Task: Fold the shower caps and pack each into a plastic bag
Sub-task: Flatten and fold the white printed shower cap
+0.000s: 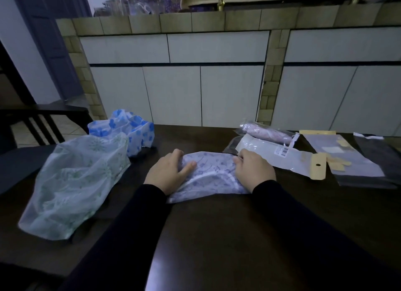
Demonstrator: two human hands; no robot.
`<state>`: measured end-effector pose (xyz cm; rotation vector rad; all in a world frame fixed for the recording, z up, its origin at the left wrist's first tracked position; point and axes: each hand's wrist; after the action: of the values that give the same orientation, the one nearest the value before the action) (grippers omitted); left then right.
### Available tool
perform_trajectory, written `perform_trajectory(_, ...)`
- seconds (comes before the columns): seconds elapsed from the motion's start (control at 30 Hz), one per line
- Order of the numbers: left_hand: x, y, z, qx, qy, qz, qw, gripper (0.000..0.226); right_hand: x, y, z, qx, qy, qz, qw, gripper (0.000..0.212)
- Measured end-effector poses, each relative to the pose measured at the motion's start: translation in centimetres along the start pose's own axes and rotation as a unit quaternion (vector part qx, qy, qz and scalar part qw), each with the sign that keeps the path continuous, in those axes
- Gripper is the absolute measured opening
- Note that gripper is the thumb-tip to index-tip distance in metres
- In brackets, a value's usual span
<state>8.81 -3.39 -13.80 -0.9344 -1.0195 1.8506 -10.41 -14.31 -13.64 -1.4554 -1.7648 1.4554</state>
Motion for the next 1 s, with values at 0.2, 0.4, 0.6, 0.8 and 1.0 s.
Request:
perform_trajectory(0.2,1.0,-0.7,2.2,-0.142,0.150,0.209,0.956,0.034,0.2,-0.6,-0.9,0.032,-0.103,0.147,0.983,0.023)
perform_trajectory(0.4,1.3,-0.2,3.1,-0.148,0.244,0.177,0.942,0.035,1.8,-0.2,-2.6,-0.022,-0.339,0.112,0.934,0.034)
perform_trajectory(0.6,1.6,0.0,2.9,-0.168,0.103,-0.079,0.977,0.056,0.7,0.0,-1.7,0.115,-0.251,-0.191,0.942,0.049)
perform_trajectory(0.8,1.5,0.4,1.9,-0.146,0.046,-0.184,0.971,0.081,0.2,0.1,-1.5,0.101,-0.216,-0.259,0.936,0.056)
perform_trajectory(1.0,1.4,-0.1,1.7,-0.145,0.037,-0.198,0.969,0.085,0.0,0.3,-0.9,0.085,-0.217,-0.264,0.936,0.061)
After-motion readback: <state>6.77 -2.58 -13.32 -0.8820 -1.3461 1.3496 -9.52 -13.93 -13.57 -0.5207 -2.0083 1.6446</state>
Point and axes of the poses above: each hand's wrist, its own x-axis away from the middle knuckle, its own y-axis out of the palm, z = x × y
